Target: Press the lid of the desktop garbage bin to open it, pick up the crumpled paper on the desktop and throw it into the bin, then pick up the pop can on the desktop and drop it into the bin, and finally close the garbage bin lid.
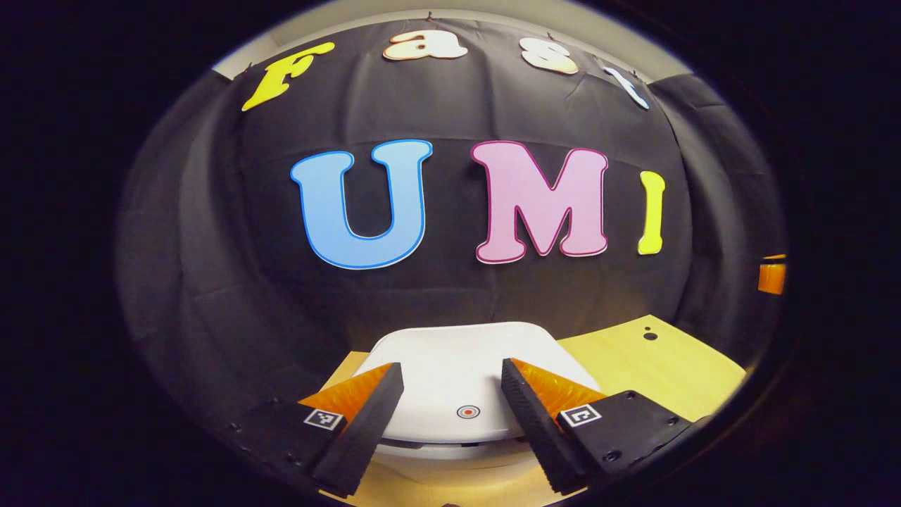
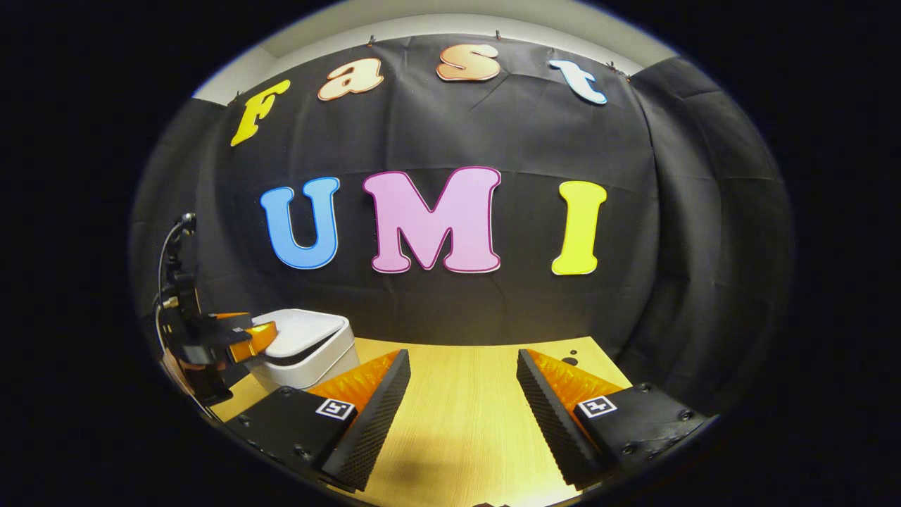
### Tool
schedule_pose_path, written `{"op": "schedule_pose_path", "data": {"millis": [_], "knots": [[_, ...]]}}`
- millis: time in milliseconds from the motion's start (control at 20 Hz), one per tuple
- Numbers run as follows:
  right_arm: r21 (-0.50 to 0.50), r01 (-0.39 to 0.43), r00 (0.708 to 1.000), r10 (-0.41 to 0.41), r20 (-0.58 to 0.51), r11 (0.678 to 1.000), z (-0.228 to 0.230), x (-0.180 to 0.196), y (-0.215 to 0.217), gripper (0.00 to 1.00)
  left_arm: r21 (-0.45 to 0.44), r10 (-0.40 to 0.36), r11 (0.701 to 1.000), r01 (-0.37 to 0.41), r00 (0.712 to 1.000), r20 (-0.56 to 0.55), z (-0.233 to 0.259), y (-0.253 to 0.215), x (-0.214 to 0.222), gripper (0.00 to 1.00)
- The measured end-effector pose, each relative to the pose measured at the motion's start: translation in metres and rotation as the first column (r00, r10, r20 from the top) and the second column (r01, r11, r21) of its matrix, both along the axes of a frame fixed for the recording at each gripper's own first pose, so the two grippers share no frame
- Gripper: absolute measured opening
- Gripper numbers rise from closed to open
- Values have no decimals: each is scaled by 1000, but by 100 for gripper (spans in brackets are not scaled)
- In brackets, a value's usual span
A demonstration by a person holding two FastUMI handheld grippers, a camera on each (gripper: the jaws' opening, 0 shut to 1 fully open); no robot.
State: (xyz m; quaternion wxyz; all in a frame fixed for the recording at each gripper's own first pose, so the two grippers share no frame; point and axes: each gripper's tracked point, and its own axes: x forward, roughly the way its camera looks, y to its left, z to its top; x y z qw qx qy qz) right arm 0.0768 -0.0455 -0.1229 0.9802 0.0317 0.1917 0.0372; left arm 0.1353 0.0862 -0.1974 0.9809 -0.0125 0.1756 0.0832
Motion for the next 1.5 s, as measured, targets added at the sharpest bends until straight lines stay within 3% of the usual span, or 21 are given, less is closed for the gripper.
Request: {"op": "schedule_pose_path", "data": {"millis": [150,400,550,700,850,950,1100,1350,1500], "knots": [[-2,7,1000,-7,-17,1000,-3,-10,2,98,-23,23,999,-23,1000,5,-9,-3,-7,96],[-15,-4,1000,4,-31,1000,-7,-22,9,98,24,18,999,-21,992,127,-7,-5,-6,98],[-11,-20,999,19,-49,1000,-13,-25,13,98,48,14,999,-21,991,133,-11,-6,-7,98],[-4,-46,997,46,-61,999,-17,-25,18,98,-3,24,1000,-23,985,168,-13,-7,-8,98],[6,-88,994,88,-60,996,-19,-21,24,99,16,18,1000,-21,985,170,-7,-6,-6,98],[25,-110,993,111,-49,994,-17,-18,27,99,37,43,998,-47,994,104,-3,-4,-7,96],[31,-122,993,122,-2,992,-7,-12,19,99,0,87,996,-88,983,161,47,-18,-12,95],[41,-156,981,149,126,987,25,2,9,98,31,123,990,-140,938,325,151,-65,-46,94],[89,-133,976,114,184,987,49,4,10,98,-16,116,993,-119,921,371,185,-97,-66,94]]}}
